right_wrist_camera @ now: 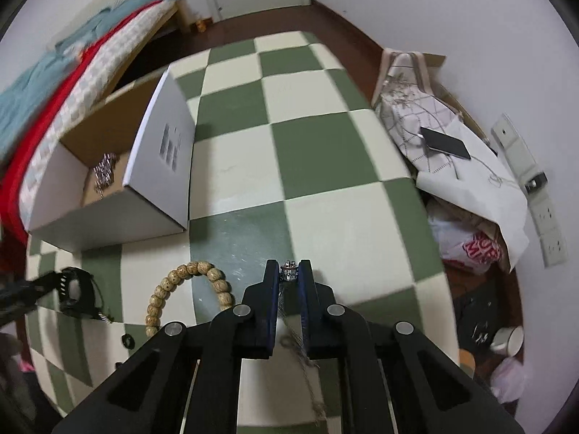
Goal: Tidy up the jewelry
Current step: 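Grasp the black smartwatch with the left gripper while the right gripper grasps a small silver charm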
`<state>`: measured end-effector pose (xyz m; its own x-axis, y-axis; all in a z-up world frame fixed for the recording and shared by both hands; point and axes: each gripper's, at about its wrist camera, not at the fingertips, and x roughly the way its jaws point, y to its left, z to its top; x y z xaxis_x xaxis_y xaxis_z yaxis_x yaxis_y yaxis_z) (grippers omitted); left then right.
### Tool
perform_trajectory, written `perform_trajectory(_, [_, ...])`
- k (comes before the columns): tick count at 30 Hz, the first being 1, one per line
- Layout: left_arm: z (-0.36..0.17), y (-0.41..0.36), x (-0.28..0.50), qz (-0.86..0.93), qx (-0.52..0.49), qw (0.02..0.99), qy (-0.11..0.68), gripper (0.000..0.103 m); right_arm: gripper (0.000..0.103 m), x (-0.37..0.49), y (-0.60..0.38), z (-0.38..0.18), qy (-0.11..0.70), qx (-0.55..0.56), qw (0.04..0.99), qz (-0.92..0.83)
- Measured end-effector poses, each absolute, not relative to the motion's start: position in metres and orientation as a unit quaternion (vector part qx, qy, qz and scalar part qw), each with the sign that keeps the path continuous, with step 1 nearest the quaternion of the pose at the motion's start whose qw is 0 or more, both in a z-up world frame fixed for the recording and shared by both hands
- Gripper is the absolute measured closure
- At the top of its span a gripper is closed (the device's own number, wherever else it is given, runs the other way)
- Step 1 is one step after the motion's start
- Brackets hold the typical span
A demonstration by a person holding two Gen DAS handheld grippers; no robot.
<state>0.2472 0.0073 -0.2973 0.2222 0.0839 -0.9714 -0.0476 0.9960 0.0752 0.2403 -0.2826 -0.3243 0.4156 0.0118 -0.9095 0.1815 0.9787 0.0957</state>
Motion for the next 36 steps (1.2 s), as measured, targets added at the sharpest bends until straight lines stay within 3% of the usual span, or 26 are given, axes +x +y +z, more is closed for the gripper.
perform_trajectory(2, [-0.297, 0.006, 0.245, 0.036, 0.011, 0.788, 0.614, 0.056, 0.092, 0.233, -0.288, -0.317, 0.533, 0.093, 0.839, -0.053])
perform_trajectory(4, [-0.296, 0.002, 0.243, 0.024, 0.012, 0.792, 0.610, 0.074, 0.092, 0.229, -0.290, -0.311, 0.529, 0.096, 0.841, -0.054])
perform_trajectory(5, [-0.295, 0.000, 0.241, 0.019, 0.015, 0.793, 0.608, 0.092, 0.092, 0.227, -0.291, -0.308, 0.528, 0.097, 0.842, -0.054])
perform_trajectory(9, [-0.295, -0.008, 0.233, 0.026, 0.042, 0.797, 0.602, 0.101, 0.092, 0.220, -0.287, -0.301, 0.526, 0.098, 0.843, -0.052])
perform_trajectory(24, [-0.209, -0.005, 0.178, 0.036, 0.049, 0.853, 0.518, 0.102, 0.092, 0.196, -0.264, -0.229, 0.472, 0.140, 0.870, 0.002])
perform_trajectory(36, [-0.135, -0.003, 0.181, 0.030, 0.033, 0.891, 0.451, 0.102, 0.092, 0.195, -0.235, -0.162, 0.431, 0.109, 0.896, 0.023])
